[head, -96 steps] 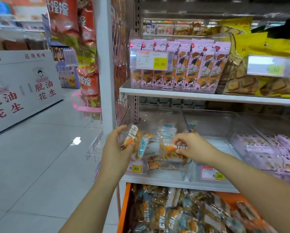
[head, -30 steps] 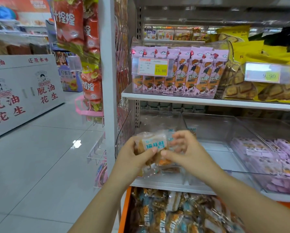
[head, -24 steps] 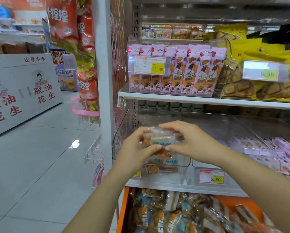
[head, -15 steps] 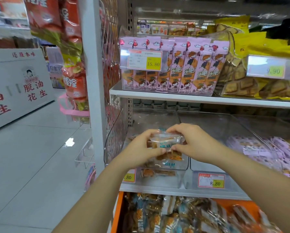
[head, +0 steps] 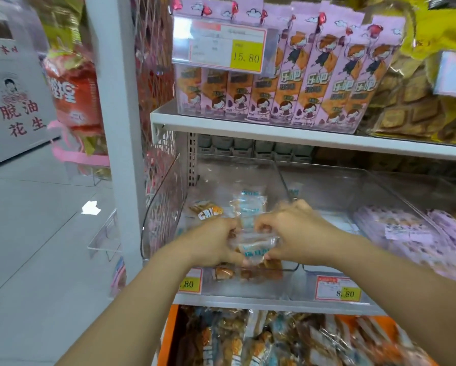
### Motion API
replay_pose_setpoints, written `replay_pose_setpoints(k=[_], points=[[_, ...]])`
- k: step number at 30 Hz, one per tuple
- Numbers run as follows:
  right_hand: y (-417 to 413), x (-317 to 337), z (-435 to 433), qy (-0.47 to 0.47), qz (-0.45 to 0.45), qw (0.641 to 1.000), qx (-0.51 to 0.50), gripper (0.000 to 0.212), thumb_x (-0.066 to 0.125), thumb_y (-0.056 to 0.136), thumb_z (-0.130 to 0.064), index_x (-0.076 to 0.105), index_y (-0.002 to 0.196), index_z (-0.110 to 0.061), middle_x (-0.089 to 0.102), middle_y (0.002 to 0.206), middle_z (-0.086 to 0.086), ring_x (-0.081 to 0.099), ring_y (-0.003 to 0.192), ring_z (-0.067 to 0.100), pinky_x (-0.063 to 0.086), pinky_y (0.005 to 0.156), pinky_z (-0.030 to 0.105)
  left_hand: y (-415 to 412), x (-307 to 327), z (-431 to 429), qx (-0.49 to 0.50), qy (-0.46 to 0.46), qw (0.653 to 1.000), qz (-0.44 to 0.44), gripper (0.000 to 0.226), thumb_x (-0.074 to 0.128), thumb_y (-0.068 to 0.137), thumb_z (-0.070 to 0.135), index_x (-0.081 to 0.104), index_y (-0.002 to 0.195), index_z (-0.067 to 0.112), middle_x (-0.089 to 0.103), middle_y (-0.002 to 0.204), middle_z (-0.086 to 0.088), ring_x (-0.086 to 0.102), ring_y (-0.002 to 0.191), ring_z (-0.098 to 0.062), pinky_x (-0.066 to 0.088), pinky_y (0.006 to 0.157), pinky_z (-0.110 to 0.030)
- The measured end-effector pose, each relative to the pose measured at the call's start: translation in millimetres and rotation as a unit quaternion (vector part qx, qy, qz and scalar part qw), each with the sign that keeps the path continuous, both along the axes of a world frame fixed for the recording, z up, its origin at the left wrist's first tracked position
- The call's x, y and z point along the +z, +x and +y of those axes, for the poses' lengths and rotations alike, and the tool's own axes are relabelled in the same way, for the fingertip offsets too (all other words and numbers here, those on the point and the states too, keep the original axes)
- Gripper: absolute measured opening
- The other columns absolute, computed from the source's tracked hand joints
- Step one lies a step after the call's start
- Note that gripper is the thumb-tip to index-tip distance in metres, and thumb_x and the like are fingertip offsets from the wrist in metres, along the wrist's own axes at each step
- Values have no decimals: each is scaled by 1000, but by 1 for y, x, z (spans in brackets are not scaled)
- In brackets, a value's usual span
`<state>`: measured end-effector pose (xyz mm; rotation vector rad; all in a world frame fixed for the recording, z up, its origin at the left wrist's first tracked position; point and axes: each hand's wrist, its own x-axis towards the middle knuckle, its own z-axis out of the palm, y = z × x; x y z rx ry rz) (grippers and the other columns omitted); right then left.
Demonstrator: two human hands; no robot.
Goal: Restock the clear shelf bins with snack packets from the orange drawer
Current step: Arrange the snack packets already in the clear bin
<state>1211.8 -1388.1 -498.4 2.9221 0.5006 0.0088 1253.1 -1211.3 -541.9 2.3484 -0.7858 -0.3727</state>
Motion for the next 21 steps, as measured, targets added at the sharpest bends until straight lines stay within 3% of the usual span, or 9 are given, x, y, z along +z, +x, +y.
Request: replay_pose_setpoints(k=[3,6,8,10,12,14,16,18,21], points=[[-7,-1,-1,-6,19,1000,12,42,64,83,-44,50,121,-34,62,115,-8,50,109,18,25,101,31,-3,2,-1,2,72,997,-41,41,75,79,38,54,110,23,58,110,2,57,98,-17,48,83,-30],[-12,9,-7,31,62,998,5,53,60,82,-55,50,130,-34,59,123,-12,49,113,15,30,103,31,-8,14,8,-7,39,998,46,45,70,82,44,55,121,28,54,113,10,54,104,-8,41,78,-14],[-14,13,-9,50,87,995,11,43,55,86,-55,57,123,-32,61,120,-15,52,104,7,29,101,28,-11,21,14,-15,10,995,102,38,68,82,45,56,117,35,58,112,14,59,96,-2,41,77,-10],[-14,9,-8,34,89,995,11,31,55,90,-50,61,114,-31,64,110,-15,52,95,5,20,111,33,-12,20,15,-20,15,995,99,34,67,84,44,60,116,34,62,110,14,61,95,0,42,79,-11],[-13,1,-3,3,79,997,3,23,56,91,-43,62,106,-27,65,103,-12,57,98,10,1,118,43,-13,16,9,-13,44,997,64,34,65,86,42,61,118,29,61,110,13,58,99,-3,40,78,-12],[-13,-5,2,-37,71,997,0,19,57,92,-36,63,103,-21,66,101,-6,58,100,14,-9,116,49,-14,12,3,-4,57,998,38,32,65,87,40,63,116,26,58,98,17,55,89,-3,38,70,-11],[-14,-7,6,-61,65,996,0,17,58,92,-31,63,104,-20,66,101,-5,58,101,16,-11,114,51,-13,7,-2,5,43,998,42,27,67,88,35,64,111,22,56,85,17,55,71,1,37,55,-5],[-13,-7,7,-66,59,996,0,16,59,91,-31,62,104,-23,64,102,-4,58,103,17,-11,114,52,-12,1,-5,16,22,997,67,21,68,87,29,65,105,18,58,80,15,58,60,4,40,51,-4],[-10,-7,7,-77,52,996,2,15,61,90,-30,62,104,-24,66,102,-5,58,101,17,-10,116,52,-11,-1,-2,21,-5,993,116,23,68,86,34,65,103,18,69,93,6,67,74,2,50,66,-9]])
